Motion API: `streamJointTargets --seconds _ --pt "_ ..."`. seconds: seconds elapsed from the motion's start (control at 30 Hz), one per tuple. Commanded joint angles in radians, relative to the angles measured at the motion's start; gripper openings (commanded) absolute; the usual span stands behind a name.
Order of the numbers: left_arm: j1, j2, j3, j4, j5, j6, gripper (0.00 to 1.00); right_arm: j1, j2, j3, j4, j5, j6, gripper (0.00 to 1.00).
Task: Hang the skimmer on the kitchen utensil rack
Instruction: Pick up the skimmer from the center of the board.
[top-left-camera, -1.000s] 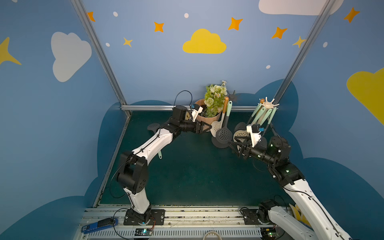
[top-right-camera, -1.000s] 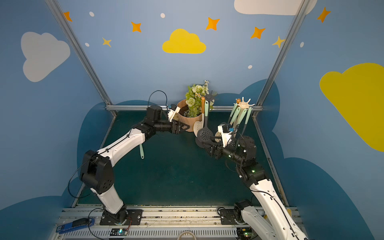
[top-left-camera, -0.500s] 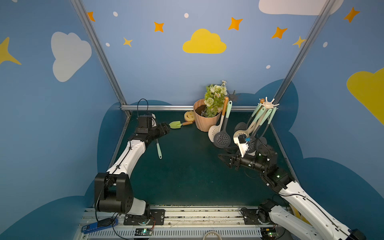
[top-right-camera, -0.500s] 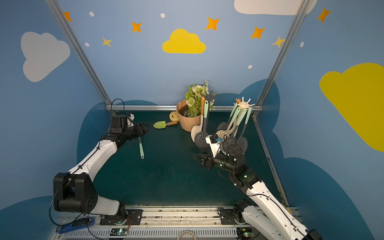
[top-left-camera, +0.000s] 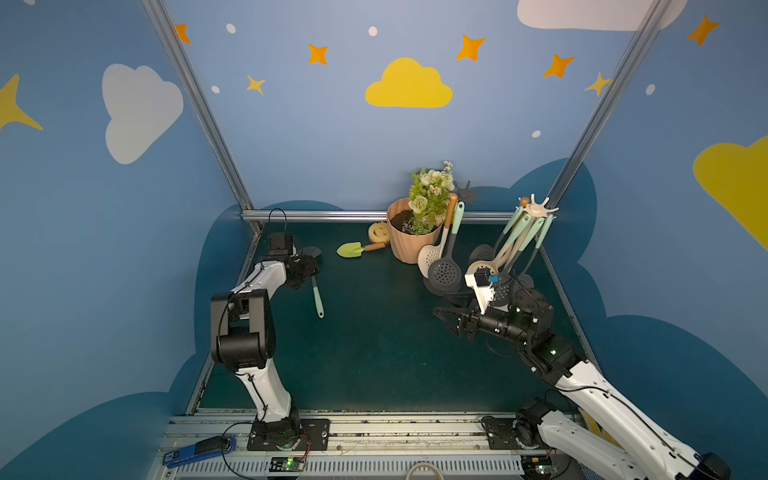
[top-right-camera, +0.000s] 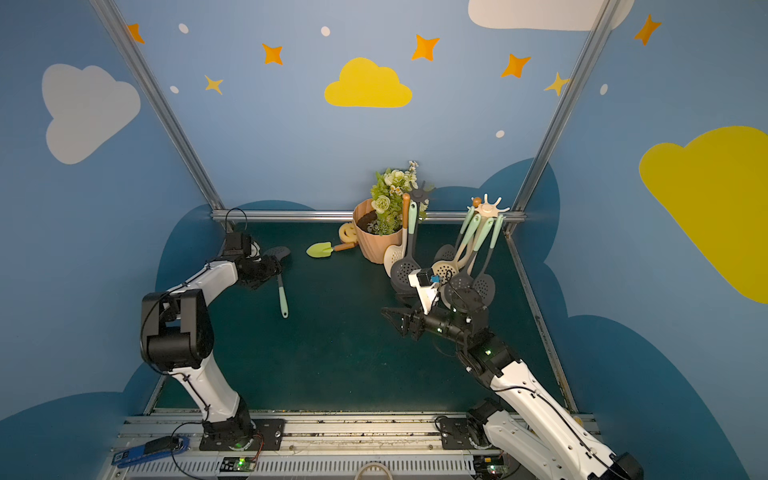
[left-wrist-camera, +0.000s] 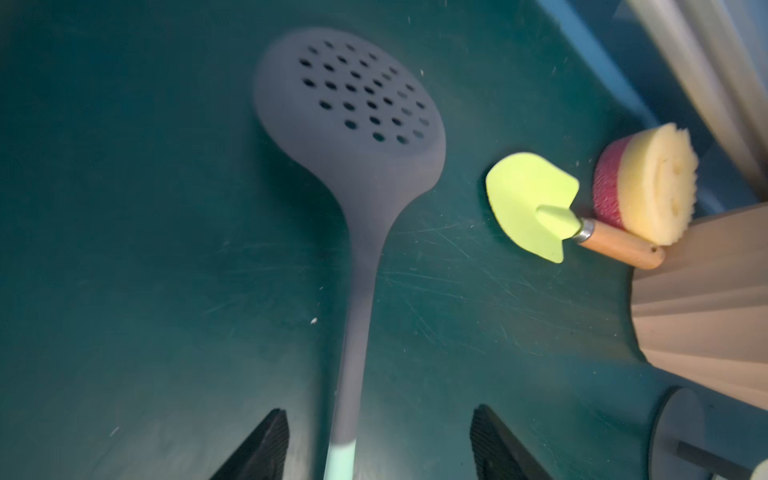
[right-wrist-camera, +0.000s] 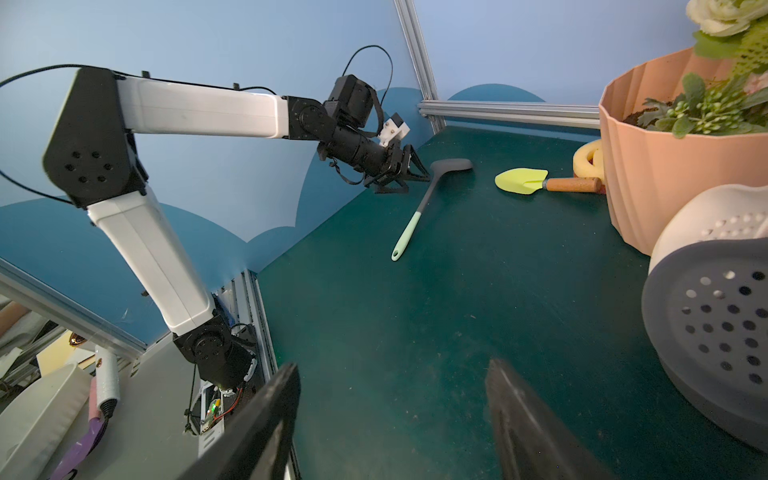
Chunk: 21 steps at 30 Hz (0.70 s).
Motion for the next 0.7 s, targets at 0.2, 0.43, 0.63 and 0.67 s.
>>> streamJointTargets --seconds 0.2,0.43,0.63,0.67 --pt "0.03 0.214 0.159 0.009 0.181 0.043 0.64 0.005 0.051 0.037 -0.01 0.02 -0.029 0.7" --pt "0.05 0.313 0.277 -0.05 0.311 0.08 0.53 0.005 0.105 0.047 0.013 0.02 -0.021 0.7" --pt "0.072 0.327 0.271 0.046 0.452 0.019 0.23 0.004 0.134 0.064 0.011 0.011 -0.028 0.7" --pt "0.071 0.318 0.257 0.079 0.468 0.002 0.21 0.005 0.135 0.065 0.011 0.011 -0.028 0.7"
